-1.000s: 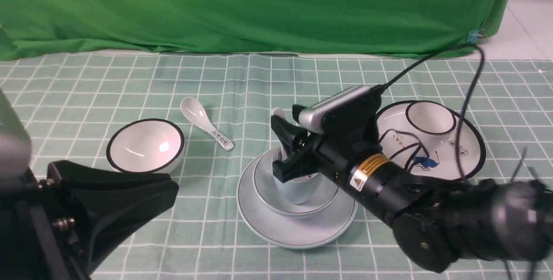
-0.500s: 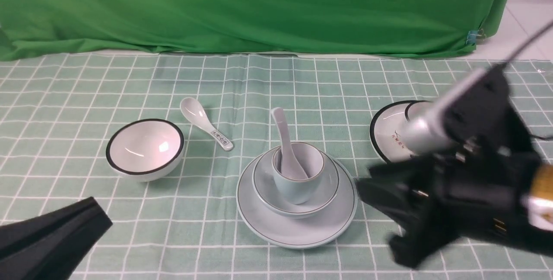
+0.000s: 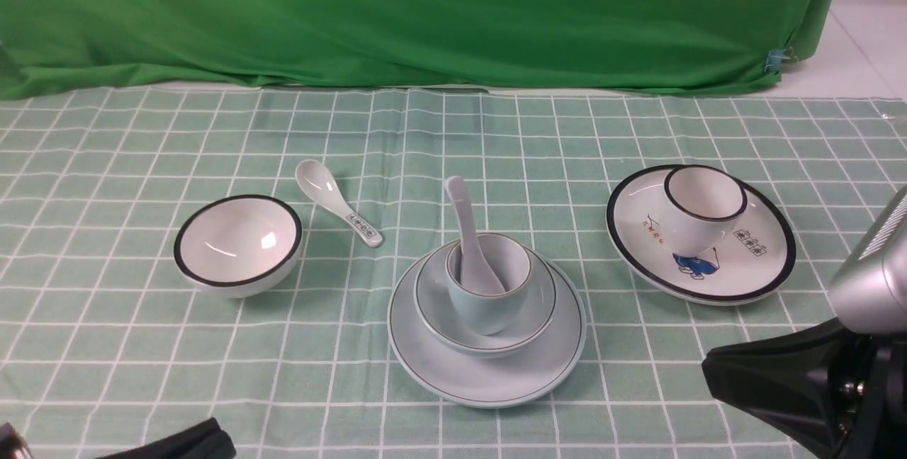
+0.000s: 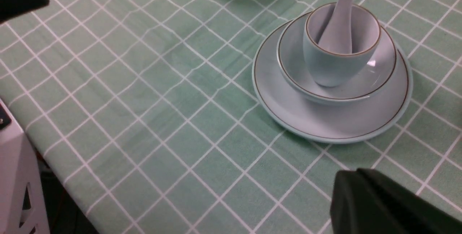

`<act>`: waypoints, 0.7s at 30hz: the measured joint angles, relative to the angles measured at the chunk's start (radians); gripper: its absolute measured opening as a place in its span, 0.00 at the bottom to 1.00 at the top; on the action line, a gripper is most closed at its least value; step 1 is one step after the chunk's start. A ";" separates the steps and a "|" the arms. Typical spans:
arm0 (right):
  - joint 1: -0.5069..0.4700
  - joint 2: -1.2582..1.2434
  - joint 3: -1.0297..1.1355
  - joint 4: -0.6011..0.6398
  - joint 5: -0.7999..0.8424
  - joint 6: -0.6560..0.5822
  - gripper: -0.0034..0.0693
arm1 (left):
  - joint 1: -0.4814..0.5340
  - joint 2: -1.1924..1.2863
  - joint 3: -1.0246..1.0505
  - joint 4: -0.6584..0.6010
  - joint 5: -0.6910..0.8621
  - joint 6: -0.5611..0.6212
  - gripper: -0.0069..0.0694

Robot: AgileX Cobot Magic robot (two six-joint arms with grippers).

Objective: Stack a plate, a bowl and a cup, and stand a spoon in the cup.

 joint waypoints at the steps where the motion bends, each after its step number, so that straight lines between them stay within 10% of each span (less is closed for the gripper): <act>1: 0.000 0.000 0.001 0.000 0.000 0.000 0.07 | 0.000 0.000 0.000 0.000 0.019 0.000 0.10; 5: -0.039 -0.024 0.011 -0.045 -0.001 -0.002 0.07 | 0.000 0.000 0.000 0.000 0.071 -0.003 0.11; 14: -0.576 -0.480 0.452 0.040 -0.180 -0.296 0.07 | 0.000 0.000 0.000 0.000 0.080 -0.003 0.11; 21: -0.724 -0.790 0.746 0.047 -0.278 -0.281 0.07 | 0.000 0.000 0.000 0.000 0.083 -0.003 0.11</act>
